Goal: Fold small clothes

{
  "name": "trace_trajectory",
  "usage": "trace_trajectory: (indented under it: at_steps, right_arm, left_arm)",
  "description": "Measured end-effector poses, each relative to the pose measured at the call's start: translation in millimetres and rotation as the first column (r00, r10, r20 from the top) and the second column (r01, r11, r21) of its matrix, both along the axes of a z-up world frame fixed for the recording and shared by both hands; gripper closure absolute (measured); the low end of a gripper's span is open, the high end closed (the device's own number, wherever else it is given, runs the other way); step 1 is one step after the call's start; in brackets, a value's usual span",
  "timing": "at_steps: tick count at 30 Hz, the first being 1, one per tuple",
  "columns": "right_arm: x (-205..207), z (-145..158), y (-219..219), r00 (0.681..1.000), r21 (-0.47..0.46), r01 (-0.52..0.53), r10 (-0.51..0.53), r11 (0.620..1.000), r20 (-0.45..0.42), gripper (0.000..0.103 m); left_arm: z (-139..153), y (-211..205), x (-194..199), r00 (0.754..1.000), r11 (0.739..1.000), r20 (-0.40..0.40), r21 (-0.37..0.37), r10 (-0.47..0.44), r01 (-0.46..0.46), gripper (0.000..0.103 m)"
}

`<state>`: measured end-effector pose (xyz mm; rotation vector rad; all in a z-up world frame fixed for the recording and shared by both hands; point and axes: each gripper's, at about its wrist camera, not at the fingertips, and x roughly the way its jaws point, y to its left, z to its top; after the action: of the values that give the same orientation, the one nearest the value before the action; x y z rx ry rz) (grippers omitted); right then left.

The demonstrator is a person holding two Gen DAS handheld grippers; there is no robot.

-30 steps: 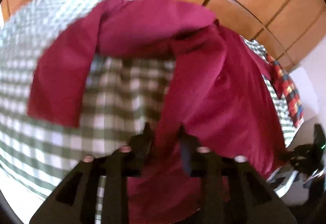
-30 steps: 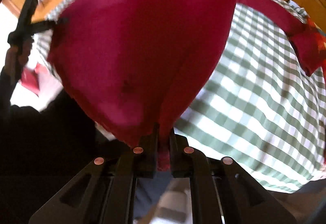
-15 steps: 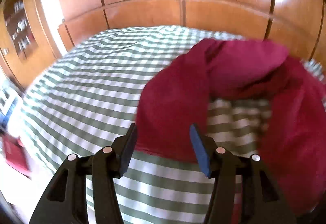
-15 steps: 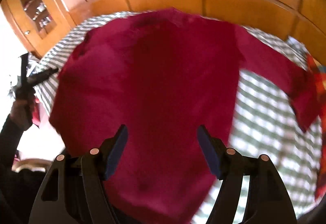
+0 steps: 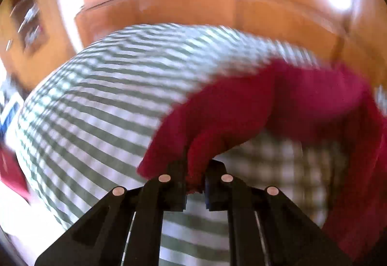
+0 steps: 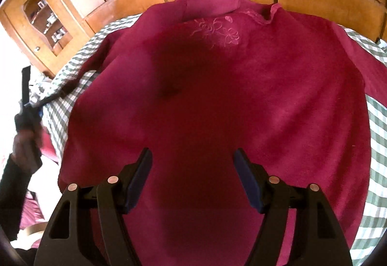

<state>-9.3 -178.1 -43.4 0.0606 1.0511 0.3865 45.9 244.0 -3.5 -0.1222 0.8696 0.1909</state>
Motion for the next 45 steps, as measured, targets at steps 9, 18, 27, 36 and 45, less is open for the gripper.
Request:
trace_trajectory:
  at_steps: [9,18,27,36,45]
  right_arm:
    - [28.6,-22.7,9.9,1.0,-0.009,0.031,-0.031,0.999,0.0,0.034]
    - [35.9,-33.5,29.7,0.995,-0.102,0.057,-0.049,0.993,0.082,0.028]
    - [32.0,-38.4,38.9,0.987,-0.152,0.067,-0.043,0.986,0.152,0.022]
    - [30.7,-39.6,39.2,0.986,-0.153,0.072,-0.047,0.986,0.161,0.022]
    - [30.2,-39.6,43.6,0.985,-0.18,0.082,-0.052,0.98,0.166,0.022]
  left_arm:
    - [76.8,128.3,53.0,0.956,0.957,0.078,-0.09,0.283,-0.276,0.095]
    - [85.6,134.2,147.2,0.94,0.937,0.05,0.085,0.336,-0.339,0.095]
    - [19.7,150.4,156.4,0.876,0.893,-0.176,0.045,0.448,-0.448,0.07]
    - [7.5,230.0,70.9,0.719,0.74,-0.213,0.027,0.661,-0.672,0.062]
    - [-25.6,200.9,78.1,0.853,0.828,-0.193,-0.211,0.485,-0.519,0.04]
